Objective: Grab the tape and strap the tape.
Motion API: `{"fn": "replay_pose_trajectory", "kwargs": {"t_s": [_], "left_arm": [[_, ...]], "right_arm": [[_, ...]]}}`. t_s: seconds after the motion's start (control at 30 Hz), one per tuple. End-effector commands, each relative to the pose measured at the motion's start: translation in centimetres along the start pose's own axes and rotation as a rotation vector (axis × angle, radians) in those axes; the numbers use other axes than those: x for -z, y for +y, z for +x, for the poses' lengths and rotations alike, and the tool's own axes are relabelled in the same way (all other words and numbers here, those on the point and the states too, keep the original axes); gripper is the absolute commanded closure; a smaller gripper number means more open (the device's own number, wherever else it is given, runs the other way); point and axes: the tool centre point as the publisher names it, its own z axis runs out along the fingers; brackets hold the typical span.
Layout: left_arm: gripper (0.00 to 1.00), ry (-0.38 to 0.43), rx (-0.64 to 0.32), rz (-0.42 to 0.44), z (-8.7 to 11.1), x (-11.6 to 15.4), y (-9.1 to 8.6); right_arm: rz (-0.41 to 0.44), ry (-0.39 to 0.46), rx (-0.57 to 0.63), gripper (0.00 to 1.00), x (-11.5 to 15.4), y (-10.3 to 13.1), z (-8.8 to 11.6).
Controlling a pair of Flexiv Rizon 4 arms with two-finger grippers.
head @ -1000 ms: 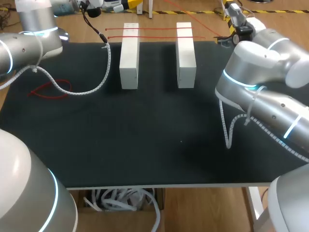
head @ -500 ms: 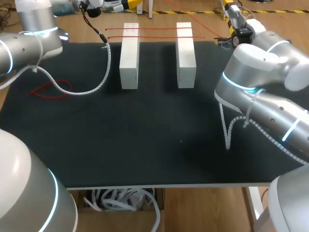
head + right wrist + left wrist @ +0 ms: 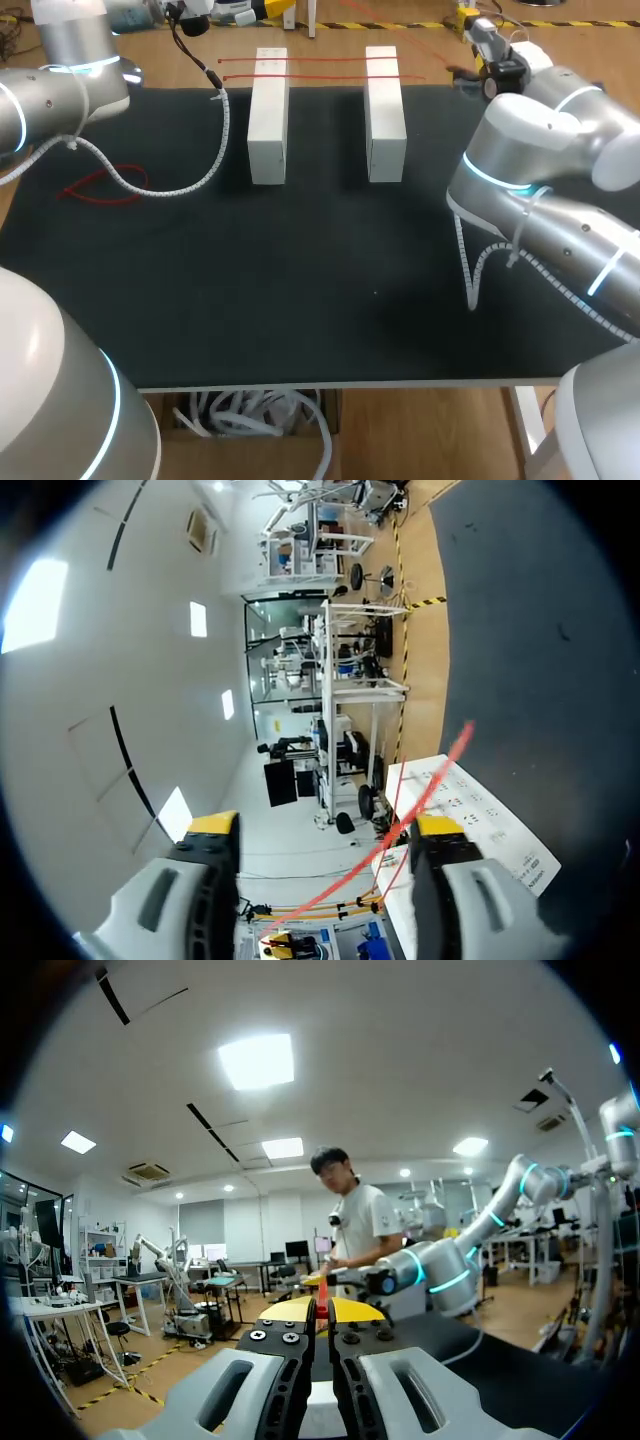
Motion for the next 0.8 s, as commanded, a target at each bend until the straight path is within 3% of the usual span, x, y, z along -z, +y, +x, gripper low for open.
{"fn": "replay_pose_trajectory", "kwargs": {"t_s": [0.03, 0.17, 0.2, 0.23, 0.27, 0.3, 0.37, 0.4, 0.47, 0.5, 0.6, 0.67, 0.73, 0.8], "left_arm": [[1.0, -0.002, 0.001, -0.003, 0.1, 0.0, -0.1], [1.0, -0.002, 0.001, -0.003, 0.1, 0.0, -0.1], [1.0, -0.002, 0.001, -0.003, 0.1, 0.0, -0.1], [1.0, -0.002, 0.001, -0.003, 0.1, 0.0, -0.1], [1.0, -0.002, 0.001, -0.003, 0.1, 0.0, -0.1], [1.0, -0.002, 0.001, -0.003, 0.1, 0.0, -0.1], [1.0, -0.002, 0.001, -0.003, 0.1, 0.0, -0.1], [1.0, -0.002, 0.001, -0.003, 0.1, 0.0, -0.1], [1.0, -0.002, 0.001, -0.003, 0.1, 0.0, -0.1], [1.0, -0.002, 0.001, -0.003, 0.1, 0.0, -0.1], [1.0, -0.002, 0.001, -0.003, 0.1, 0.0, -0.1], [1.0, -0.002, 0.001, -0.003, 0.1, 0.0, -0.1], [1.0, -0.002, 0.001, -0.003, 0.1, 0.0, -0.1], [1.0, -0.002, 0.001, -0.003, 0.1, 0.0, -0.1]], "right_arm": [[0.003, -0.007, 0.005, 0.7, 0.1, 0.2, -0.1], [0.001, -0.012, 0.011, 0.58, 0.2, 0.3, -0.1], [0.001, -0.014, 0.012, 0.59, 0.2, 0.4, -0.1], [0.001, -0.015, 0.014, 0.75, 0.3, 0.4, -0.1], [0.001, -0.017, 0.015, 0.77, 0.3, 0.4, -0.1], [0.001, -0.018, 0.017, 0.69, 0.4, 0.5, -0.1], [0.001, -0.02, 0.02, 0.92, 0.5, 0.6, -0.2], [0.0, -0.022, 0.021, 0.93, 0.6, 0.6, -0.3], [0.0, -0.028, 0.024, 0.67, 0.7, 0.7, -0.4], [0.0, -0.029, 0.024, 0.62, 0.8, 0.8, -0.4], [0.001, -0.035, 0.027, 0.62, 1.2, 0.8, -0.5], [0.003, -0.04, 0.029, 0.5, 1.4, 0.9, -0.7], [0.004, -0.044, 0.031, 0.54, 1.5, 0.9, -0.7], [0.005, -0.047, 0.033, 0.52, 1.6, 0.9, -0.8]]}}
